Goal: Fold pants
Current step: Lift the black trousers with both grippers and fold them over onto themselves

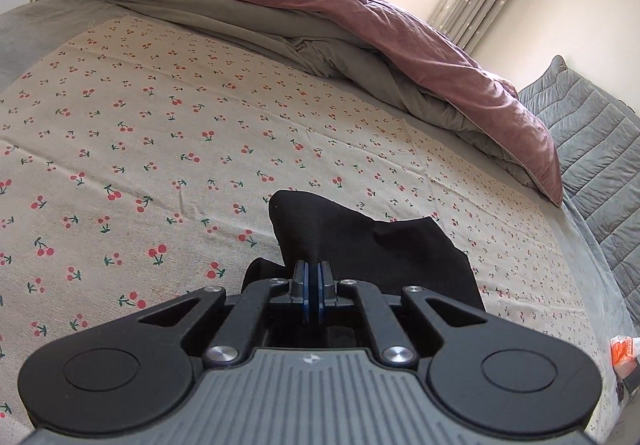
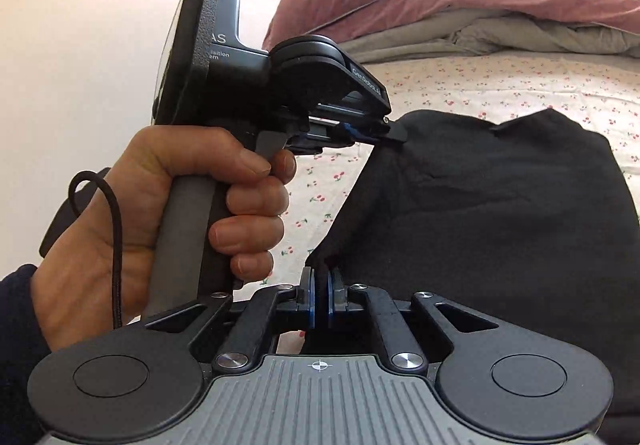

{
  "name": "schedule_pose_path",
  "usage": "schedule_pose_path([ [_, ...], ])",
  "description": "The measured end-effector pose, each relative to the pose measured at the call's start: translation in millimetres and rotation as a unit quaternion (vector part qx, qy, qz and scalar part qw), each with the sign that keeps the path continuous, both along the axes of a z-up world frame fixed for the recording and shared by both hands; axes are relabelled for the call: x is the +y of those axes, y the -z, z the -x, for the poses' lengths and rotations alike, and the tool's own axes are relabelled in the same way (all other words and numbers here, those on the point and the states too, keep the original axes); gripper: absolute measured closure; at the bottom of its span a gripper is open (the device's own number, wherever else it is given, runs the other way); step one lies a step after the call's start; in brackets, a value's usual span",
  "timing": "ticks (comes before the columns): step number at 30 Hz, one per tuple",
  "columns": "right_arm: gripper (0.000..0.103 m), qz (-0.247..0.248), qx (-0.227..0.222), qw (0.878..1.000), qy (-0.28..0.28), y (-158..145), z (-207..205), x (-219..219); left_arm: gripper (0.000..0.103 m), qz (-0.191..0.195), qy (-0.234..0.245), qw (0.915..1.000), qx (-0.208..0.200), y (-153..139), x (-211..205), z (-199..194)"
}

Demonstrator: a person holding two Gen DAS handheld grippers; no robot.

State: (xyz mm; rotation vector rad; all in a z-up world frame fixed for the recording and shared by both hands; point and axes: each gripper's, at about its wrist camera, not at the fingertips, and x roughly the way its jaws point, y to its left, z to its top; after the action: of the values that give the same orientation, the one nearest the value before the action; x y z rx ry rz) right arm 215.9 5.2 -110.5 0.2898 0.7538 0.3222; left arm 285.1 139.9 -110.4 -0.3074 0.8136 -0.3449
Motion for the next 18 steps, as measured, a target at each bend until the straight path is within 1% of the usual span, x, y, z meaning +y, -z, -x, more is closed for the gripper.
schedule_pose_path([
  [2,0.096,-0.004,0.015,1.000,0.008,8.0,-6.3,3.0,0.100,-0.012,-0.004,0.9999,0.007,4.2,0.3,-2.0],
  [4,0.096,-0.001,0.019,1.000,0.006,10.5,-10.3,4.5,0.099,-0.019,-0.009,0.9996,0.017,7.2,1.6,-2.1],
  [6,0.095,0.009,0.018,1.000,-0.007,8.8,-11.5,4.4,0.099,-0.026,-0.007,0.9995,0.019,10.0,3.3,-1.8],
  [7,0.092,0.007,0.025,1.000,-0.017,8.3,-12.2,1.9,0.099,-0.035,-0.007,0.9992,0.020,10.3,2.1,0.3],
  [9,0.089,-0.007,0.040,0.999,-0.034,5.7,-12.4,-7.0,0.099,-0.043,-0.006,0.9988,0.020,11.7,0.1,2.8],
  [10,0.086,-0.011,0.045,0.998,-0.042,2.6,-10.8,-12.7,0.098,-0.044,-0.008,0.9988,0.019,11.6,-0.4,3.9],
  [13,0.085,-0.014,0.032,0.996,-0.083,-18.5,6.1,-37.2,0.097,-0.045,-0.011,0.9988,0.012,8.8,-0.9,6.8],
  [15,0.085,-0.012,0.031,0.995,-0.098,-33.6,17.7,-59.4,0.097,-0.052,-0.012,0.9985,0.010,8.8,-3.3,6.6],
  [16,0.083,-0.008,0.034,0.994,-0.102,-39.3,19.7,-70.5,0.097,-0.055,-0.014,0.9983,0.012,9.9,-4.0,5.4],
  [17,0.080,0.007,0.031,0.994,-0.105,-45.9,21.6,-82.9,0.097,-0.056,-0.018,0.9981,0.014,11.5,-4.6,4.0],
  [18,0.080,0.031,0.022,0.994,-0.103,-49.3,23.0,-91.5,0.096,-0.058,-0.022,0.9979,0.017,12.0,-5.7,3.6],
])
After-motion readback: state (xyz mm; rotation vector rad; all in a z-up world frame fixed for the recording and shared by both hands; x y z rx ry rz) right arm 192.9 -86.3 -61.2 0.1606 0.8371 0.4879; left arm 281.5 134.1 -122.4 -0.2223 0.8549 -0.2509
